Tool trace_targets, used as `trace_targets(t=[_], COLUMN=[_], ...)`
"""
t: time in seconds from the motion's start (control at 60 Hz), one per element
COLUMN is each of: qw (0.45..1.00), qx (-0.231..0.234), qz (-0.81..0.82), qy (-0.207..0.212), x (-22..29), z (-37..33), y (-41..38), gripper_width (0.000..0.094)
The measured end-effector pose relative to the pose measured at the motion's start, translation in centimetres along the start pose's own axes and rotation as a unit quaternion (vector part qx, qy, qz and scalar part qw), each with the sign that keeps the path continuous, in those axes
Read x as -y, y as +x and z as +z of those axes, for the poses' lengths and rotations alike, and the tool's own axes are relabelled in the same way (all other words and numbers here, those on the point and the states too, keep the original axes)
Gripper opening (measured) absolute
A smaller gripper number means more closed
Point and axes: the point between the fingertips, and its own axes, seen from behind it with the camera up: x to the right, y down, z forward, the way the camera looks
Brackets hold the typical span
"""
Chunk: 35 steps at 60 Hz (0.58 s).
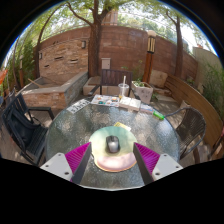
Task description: Arrange mouse
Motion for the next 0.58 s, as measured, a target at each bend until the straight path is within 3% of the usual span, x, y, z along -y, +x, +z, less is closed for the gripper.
trace_targets(t=[0.267, 0.583], qw=[1.000, 0.999], qx=[-0.021, -0.014], qz=[-0.010, -0.013], qy=[0.021, 0.026], x=[-1.6, -2.1], z=[-10.2, -13.2], y=[-1.0, -2.2], gripper_width=[0.0859, 0.0852])
